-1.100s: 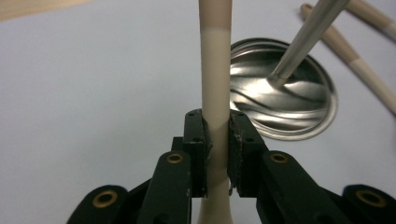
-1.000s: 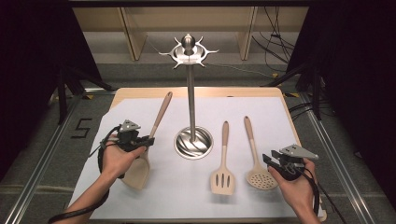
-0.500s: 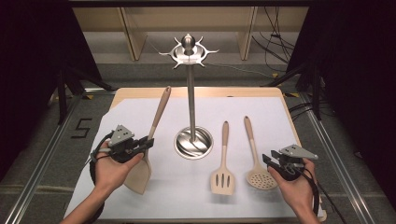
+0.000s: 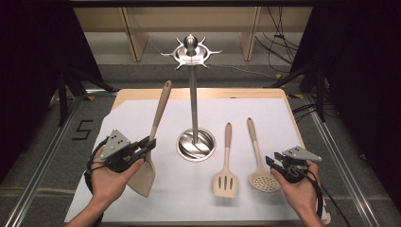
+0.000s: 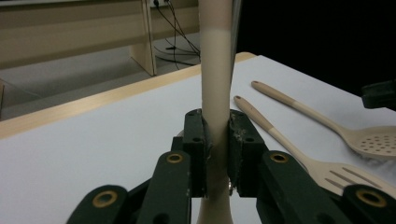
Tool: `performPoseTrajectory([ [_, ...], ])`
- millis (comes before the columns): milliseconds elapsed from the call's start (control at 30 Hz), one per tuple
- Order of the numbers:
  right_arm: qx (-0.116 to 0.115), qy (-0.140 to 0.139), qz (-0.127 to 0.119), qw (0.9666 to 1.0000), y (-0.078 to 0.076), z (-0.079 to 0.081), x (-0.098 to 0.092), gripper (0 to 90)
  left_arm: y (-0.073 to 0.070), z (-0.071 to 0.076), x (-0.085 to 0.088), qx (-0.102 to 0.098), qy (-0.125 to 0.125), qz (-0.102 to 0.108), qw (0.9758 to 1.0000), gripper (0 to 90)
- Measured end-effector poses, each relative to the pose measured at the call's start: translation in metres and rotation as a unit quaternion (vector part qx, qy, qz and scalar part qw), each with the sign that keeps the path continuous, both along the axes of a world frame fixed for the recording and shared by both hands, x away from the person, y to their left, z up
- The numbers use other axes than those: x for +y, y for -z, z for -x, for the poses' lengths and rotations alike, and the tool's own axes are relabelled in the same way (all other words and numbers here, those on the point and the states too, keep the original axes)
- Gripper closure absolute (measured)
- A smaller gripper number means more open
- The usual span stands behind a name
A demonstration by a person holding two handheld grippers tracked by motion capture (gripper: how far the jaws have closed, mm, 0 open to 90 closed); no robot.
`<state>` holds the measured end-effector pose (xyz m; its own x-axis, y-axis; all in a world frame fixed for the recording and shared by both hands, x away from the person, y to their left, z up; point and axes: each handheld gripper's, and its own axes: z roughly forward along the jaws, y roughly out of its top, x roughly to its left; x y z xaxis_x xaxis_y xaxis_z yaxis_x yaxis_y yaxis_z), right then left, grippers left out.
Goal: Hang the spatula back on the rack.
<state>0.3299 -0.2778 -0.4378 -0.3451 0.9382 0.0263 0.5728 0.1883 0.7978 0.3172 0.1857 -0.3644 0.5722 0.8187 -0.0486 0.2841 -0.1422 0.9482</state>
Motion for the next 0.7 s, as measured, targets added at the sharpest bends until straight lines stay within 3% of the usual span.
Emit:
performPoseTrajectory([
  [100, 0.001, 0.000, 0.000, 1.0000, 0.000, 0.000, 0.000, 60.5, -0.001, 0.006, 0.000, -0.013, -0.001, 0.008, 0.9999, 78.2],
  [167, -0.013, -0.009, 0.016, 0.9997, 0.000, -0.002, -0.003, 60.5, -0.003, 0.009, 0.001, -0.016, 0.001, 0.005, 0.9999, 78.2],
  [300, -0.013, -0.010, 0.018, 0.9997, 0.000, -0.002, -0.002, 60.5, -0.005, 0.013, 0.001, -0.025, 0.005, 0.003, 0.9997, 78.2],
  [333, -0.013, -0.010, 0.018, 0.9997, 0.000, -0.002, -0.002, 60.5, -0.005, 0.013, 0.001, -0.026, 0.006, 0.003, 0.9996, 78.2],
  [367, -0.001, -0.001, 0.001, 1.0000, 0.000, 0.000, 0.000, 60.4, -0.006, 0.014, 0.000, -0.029, 0.007, 0.004, 0.9995, 78.2],
  [600, -0.002, -0.001, 0.002, 1.0000, 0.000, 0.000, 0.000, 60.4, -0.015, 0.019, -0.004, -0.045, 0.012, 0.008, 0.9989, 78.2],
  [700, -0.013, -0.010, 0.017, 0.9997, 0.000, -0.002, -0.002, 60.4, -0.020, 0.020, -0.005, -0.053, 0.013, 0.010, 0.9985, 78.2],
])
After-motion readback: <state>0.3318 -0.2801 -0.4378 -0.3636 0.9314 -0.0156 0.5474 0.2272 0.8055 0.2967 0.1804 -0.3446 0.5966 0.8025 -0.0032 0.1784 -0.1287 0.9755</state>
